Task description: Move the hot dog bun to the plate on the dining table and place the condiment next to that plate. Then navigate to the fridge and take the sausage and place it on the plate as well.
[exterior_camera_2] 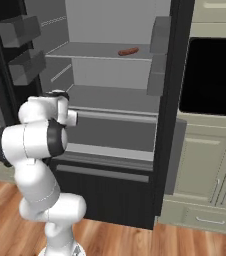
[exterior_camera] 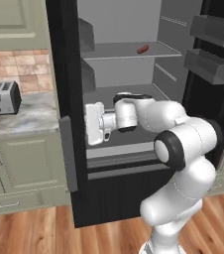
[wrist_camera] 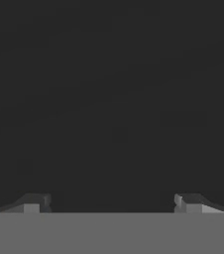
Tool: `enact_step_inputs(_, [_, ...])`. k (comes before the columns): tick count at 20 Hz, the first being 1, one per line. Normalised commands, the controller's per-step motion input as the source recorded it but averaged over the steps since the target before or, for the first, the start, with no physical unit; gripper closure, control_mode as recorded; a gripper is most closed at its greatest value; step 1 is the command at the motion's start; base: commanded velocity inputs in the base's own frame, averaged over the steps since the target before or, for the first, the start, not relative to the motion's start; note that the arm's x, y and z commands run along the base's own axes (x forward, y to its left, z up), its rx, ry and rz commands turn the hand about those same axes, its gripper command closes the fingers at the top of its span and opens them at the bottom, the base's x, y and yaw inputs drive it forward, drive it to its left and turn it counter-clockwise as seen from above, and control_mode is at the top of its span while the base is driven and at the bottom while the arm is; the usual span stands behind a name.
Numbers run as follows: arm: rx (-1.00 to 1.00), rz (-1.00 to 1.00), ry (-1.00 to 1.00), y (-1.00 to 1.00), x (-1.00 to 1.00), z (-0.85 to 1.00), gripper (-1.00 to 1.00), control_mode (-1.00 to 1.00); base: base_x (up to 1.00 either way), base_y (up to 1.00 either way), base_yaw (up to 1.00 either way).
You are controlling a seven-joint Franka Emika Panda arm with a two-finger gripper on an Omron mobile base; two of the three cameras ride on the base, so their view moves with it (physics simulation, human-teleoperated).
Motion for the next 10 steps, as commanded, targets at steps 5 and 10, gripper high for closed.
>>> enact_step_inputs(5, [-0.02,0.11,-0.01,0.88,-0.25,-0.12,-1.00,-1.00,0.00,0.00,0.00])
enact_step_inputs(10, [-0.08,0.00,-0.03,0.18,-0.10,-0.10,-1.00,-1.00,0.00,0.00,0.00])
